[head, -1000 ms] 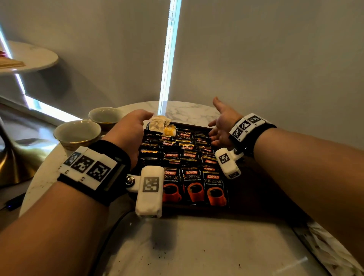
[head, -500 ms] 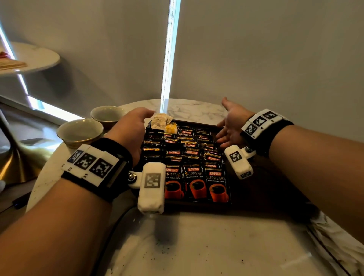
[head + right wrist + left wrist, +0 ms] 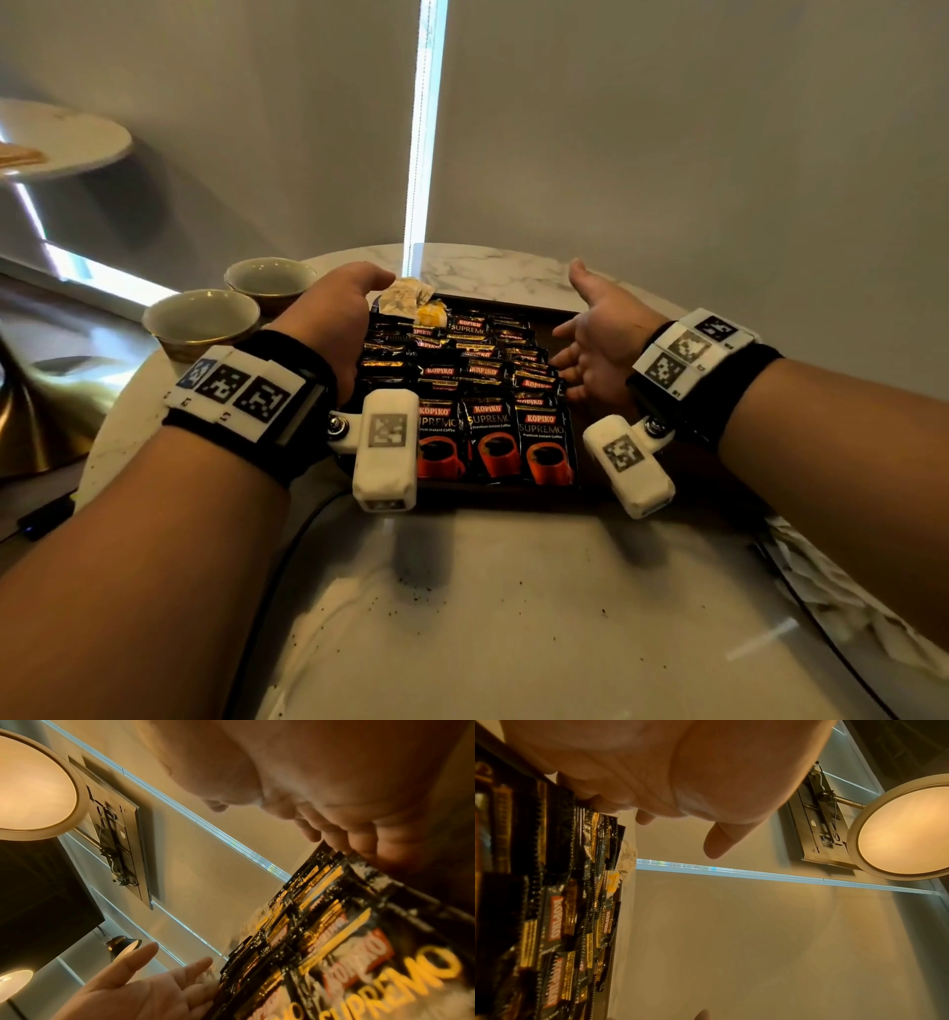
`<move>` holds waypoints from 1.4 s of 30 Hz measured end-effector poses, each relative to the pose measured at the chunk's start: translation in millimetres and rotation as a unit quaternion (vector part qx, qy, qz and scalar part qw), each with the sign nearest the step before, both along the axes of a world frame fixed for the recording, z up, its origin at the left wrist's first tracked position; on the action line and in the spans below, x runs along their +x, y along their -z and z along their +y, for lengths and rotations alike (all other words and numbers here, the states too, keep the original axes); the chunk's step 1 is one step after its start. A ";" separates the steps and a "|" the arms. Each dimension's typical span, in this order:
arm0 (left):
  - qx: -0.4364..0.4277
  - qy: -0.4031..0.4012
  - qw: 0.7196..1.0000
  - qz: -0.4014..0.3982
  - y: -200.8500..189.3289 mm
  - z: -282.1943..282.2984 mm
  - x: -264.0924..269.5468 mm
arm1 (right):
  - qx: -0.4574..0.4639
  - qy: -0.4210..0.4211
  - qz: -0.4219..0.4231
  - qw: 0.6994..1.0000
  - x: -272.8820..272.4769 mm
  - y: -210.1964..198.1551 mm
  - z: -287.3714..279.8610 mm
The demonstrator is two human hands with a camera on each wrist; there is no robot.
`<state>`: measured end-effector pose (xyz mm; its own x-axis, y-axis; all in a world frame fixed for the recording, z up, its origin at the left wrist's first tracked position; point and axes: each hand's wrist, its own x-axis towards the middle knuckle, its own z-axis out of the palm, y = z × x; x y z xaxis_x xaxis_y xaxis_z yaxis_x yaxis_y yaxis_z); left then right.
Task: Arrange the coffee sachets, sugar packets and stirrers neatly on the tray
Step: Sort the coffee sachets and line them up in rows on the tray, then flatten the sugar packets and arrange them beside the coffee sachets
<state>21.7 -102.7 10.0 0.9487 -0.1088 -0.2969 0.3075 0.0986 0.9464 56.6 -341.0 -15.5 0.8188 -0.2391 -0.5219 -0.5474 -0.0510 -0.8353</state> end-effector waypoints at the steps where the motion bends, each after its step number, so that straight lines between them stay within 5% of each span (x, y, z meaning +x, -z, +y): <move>1: -0.003 0.004 1.000 -0.005 -0.3 0.7 -0.6 | 0.002 0.008 0.000 1.000 -3.0 -1.0 -1.5; 10: -0.005 0.017 1.000 -0.024 3.8 -0.6 4.1 | -0.014 0.016 -0.005 1.000 -21.4 9.5 7.0; 20: -0.025 0.005 1.000 0.001 12.2 -1.7 9.0 | 0.097 0.033 -0.039 0.994 -49.3 5.6 -1.8; 26: -0.006 0.006 1.000 -0.016 8.6 -0.8 5.8 | 0.048 0.051 -0.066 0.995 -66.7 -14.7 -26.7; 29: -0.010 -0.028 0.997 -0.073 10.0 2.7 14.5 | -0.042 0.039 -0.085 0.995 -86.2 -35.5 -57.4; 32: -0.103 -0.048 0.988 -0.104 9.2 0.3 13.2 | -0.194 0.024 -0.091 0.976 -111.7 -47.1 -84.6; 35: -0.195 0.020 0.974 -0.111 8.9 -18.2 9.0 | -0.333 -0.021 -0.081 0.939 -136.3 -49.3 -107.1; 42: -0.156 0.204 0.957 -0.135 -11.4 -87.6 -20.1 | -0.534 -0.172 0.038 0.827 -188.3 -50.2 -125.7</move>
